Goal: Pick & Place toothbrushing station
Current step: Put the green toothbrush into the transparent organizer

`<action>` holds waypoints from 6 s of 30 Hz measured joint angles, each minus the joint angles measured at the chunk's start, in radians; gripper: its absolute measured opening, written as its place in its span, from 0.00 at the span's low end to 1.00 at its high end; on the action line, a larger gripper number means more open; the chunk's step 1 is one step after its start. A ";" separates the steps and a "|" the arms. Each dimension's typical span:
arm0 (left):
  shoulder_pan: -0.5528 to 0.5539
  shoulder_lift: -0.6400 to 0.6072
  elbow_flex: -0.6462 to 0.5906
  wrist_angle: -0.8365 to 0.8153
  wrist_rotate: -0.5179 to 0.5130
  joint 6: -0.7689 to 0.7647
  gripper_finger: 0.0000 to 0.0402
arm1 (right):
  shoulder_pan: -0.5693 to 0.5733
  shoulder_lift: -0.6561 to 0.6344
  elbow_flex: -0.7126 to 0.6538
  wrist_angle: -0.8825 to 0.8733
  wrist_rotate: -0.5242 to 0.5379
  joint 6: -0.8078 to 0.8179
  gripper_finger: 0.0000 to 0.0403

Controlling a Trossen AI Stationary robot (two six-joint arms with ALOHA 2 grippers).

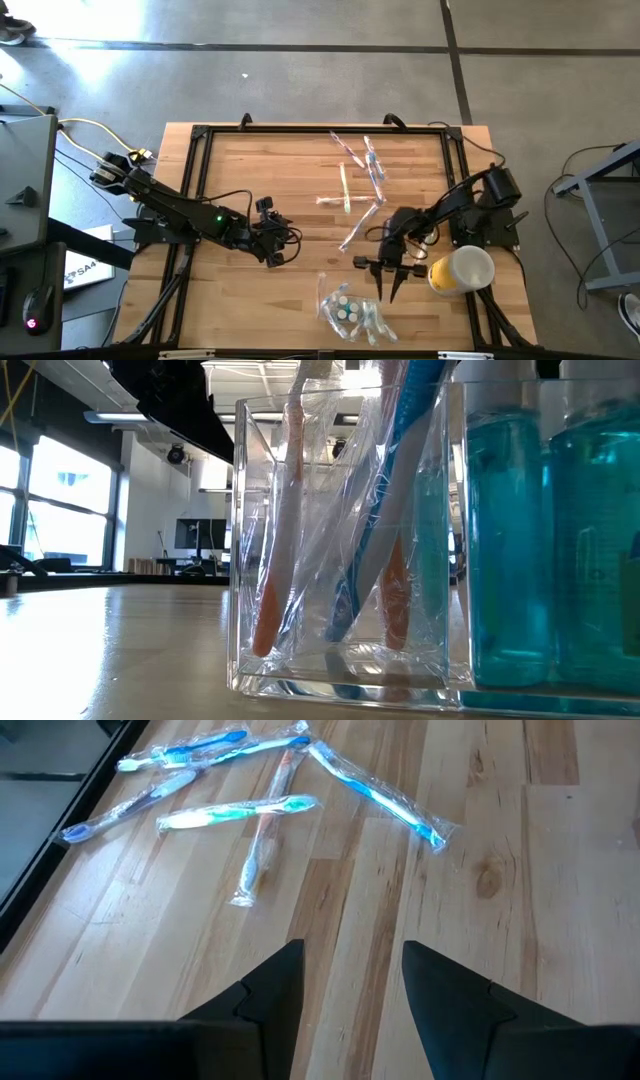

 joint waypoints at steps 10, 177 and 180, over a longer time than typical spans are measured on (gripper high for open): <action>0.000 0.000 0.000 -0.013 0.001 -0.003 0.41 | -0.073 -0.216 -0.001 -0.118 -0.023 0.014 0.25; 0.000 0.094 0.000 -0.021 0.156 -0.030 0.41 | 0.136 -0.364 0.128 -2.304 1.161 -0.054 0.64; 0.000 0.094 0.000 -0.021 0.156 -0.030 0.41 | 0.144 -0.364 0.128 -2.346 1.129 -0.060 0.64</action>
